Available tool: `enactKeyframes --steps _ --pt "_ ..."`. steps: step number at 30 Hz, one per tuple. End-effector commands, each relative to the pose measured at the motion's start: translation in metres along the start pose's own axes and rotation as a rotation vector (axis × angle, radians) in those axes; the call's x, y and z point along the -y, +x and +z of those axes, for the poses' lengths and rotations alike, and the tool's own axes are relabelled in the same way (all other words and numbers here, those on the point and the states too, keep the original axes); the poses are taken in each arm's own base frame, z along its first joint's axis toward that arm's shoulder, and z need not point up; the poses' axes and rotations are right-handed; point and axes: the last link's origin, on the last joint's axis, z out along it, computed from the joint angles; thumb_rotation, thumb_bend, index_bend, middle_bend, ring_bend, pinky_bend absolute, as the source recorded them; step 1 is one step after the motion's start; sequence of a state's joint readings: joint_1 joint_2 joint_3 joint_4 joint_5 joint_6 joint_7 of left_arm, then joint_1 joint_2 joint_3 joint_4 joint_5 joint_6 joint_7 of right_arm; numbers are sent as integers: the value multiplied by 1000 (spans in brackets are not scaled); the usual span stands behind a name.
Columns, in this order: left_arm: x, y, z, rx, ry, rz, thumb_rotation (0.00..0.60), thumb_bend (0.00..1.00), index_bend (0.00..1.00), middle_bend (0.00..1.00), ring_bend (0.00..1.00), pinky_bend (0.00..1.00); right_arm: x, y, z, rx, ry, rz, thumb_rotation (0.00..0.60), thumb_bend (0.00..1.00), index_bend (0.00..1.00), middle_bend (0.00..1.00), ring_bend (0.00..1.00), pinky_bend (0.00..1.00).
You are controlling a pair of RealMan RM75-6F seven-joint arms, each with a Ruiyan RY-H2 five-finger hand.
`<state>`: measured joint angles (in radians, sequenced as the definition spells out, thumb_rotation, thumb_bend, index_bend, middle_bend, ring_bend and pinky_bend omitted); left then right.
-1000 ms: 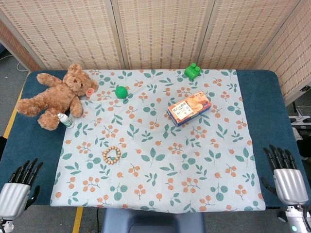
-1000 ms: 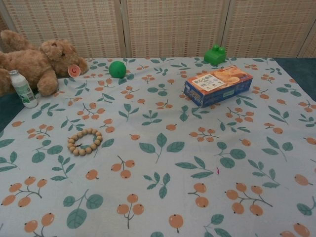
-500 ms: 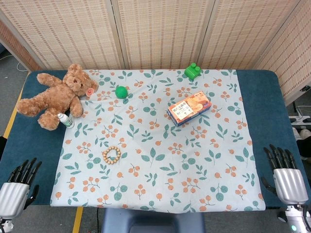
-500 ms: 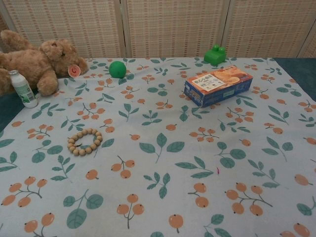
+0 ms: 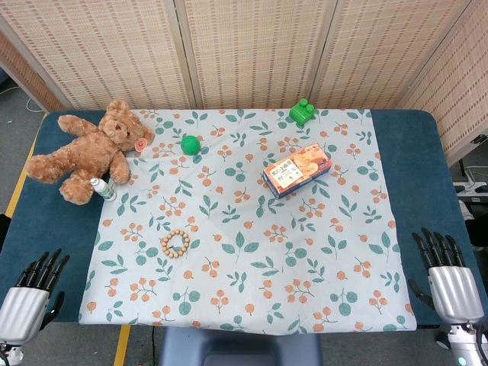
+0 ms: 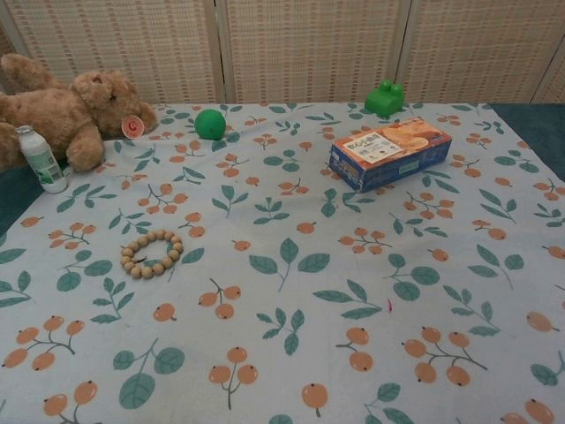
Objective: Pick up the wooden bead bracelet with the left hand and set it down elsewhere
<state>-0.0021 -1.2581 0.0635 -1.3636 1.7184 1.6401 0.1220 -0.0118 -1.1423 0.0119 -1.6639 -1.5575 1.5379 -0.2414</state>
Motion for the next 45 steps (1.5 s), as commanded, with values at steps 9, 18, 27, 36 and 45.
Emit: enactKeyframes --steps 9,18,27,36,45 --pt "-1 -2 5 5 -7 2 600 549 0 0 0 183 -2 0 -3 2 -11 -12 600 204 0 0 0 0" --pt "0 0 5 -12 8 10 600 546 0 0 0 182 0 4 -2 -47 16 2 600 203 0 0 0 0" --pt "-1 -5 1 140 26 -38 600 547 0 27 48 189 2 -14 3 122 -24 -34 600 204 0 0 0 0" --pt "-1 7 0 -60 24 16 600 546 0 0 0 177 10 -3 -4 -18 63 35 600 204 0 0 0 0" --pt "-3 8 5 -47 25 32 600 547 0 0 0 179 3 16 -18 5 37 32 600 204 0 0 0 0"
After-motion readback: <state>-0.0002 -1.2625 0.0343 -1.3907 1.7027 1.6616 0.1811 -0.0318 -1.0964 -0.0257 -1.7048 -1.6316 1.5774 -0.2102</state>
